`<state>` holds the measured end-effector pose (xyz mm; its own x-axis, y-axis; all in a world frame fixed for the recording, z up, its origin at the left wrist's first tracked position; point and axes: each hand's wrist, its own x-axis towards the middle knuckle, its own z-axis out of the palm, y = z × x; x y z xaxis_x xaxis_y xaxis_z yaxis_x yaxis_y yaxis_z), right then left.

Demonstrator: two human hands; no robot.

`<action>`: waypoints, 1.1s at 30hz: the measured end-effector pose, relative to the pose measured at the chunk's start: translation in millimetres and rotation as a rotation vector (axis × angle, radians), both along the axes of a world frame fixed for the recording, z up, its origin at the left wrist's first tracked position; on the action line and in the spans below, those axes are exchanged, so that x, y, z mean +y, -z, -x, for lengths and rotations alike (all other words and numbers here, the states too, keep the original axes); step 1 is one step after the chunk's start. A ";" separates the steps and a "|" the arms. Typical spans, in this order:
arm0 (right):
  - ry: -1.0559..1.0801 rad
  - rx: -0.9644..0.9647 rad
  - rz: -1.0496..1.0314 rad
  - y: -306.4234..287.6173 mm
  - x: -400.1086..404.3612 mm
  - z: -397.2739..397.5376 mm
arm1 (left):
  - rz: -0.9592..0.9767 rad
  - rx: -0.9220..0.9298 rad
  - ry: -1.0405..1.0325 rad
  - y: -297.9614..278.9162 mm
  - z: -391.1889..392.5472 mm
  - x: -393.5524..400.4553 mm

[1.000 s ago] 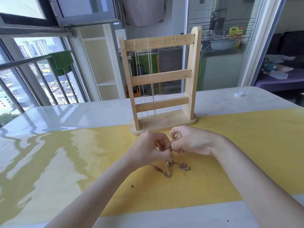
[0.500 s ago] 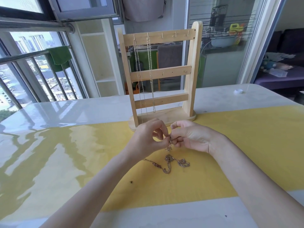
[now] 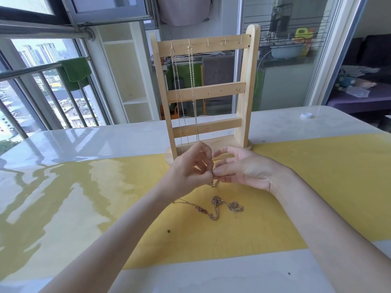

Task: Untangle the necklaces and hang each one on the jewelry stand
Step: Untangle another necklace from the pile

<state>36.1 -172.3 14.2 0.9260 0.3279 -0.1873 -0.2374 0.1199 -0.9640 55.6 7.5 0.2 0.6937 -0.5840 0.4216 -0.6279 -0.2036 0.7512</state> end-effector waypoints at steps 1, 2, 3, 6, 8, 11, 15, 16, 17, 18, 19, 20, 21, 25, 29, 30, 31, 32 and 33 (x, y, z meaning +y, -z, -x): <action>0.002 -0.001 -0.007 0.0 0.1 -0.1 | 0.033 0.055 0.008 -0.2 -0.2 -0.1; 0.002 0.001 -0.022 -0.3 0.3 -0.1 | 0.079 0.122 0.013 0.1 0.1 0.0; 0.003 0.003 -0.041 -0.4 0.2 -0.3 | 0.140 0.200 0.021 0.6 0.4 0.3; 0.018 0.001 -0.063 -1.1 -1.6 -0.6 | 0.269 0.391 0.060 3.2 0.9 2.4; 0.030 -0.011 -0.014 -0.7 -1.2 -1.4 | 0.180 0.384 0.043 3.6 -0.9 4.5; 0.032 -0.029 0.095 0.7 1.2 -1.5 | -0.045 0.218 -0.005 -0.5 -3.4 3.4; 0.007 -0.043 0.205 0.3 4.3 -1.0 | -0.262 -0.004 -0.043 -8.1 -0.6 0.0; 0.000 -0.047 0.213 0.0 4.0 -0.6 | -0.291 -0.050 -0.041 -9.6 0.3 -0.5; -0.007 -0.052 0.217 -0.2 3.3 -0.2 | -0.303 -0.081 -0.036 -10.6 0.9 -1.2; -0.016 -0.059 0.219 -0.8 2.3 0.5 | -0.300 -0.093 -0.026 -11.4 1.1 -1.5; -0.026 -0.069 0.221 -1.4 1.3 1.2 | -0.287 -0.084 -0.010 -11.9 0.9 -1.5; -0.034 -0.077 0.221 -2.2 0.5 1.8 | -0.265 -0.049 0.014 -12.1 0.2 -1.1; -0.043 -0.082 0.215 -2.7 -0.4 2.1 | -0.234 0.004 0.045 -12.3 -0.4 -0.3; -0.080 -0.072 0.152 -1.1 -3.0 0.9 | -0.095 0.205 0.119 -8.9 -1.0 2.0; -0.090 -0.038 0.054 2.3 -3.3 0.3 | 0.055 0.344 0.131 -3.1 -0.9 2.5; -0.086 -0.027 0.019 2.7 -3.9 -0.1 | 0.107 0.393 0.140 -2.5 -1.2 2.0; -0.079 -0.016 -0.013 3.0 -4.7 -0.5 | 0.157 0.440 0.151 -1.9 -1.4 1.3; -0.073 -0.005 -0.043 2.9 -5.6 -0.9 | 0.200 0.480 0.161 -1.3 -1.6 0.4; -0.069 0.006 -0.069 3.0 -6.7 -1.4 | 0.232 0.508 0.166 -0.9 -1.7 -0.7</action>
<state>37.4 -179.0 11.2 0.8998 0.4030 -0.1674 -0.2528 0.1687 -0.9527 57.3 6.8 1.0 0.7494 -0.6344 0.1899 -0.1870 0.0723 0.9797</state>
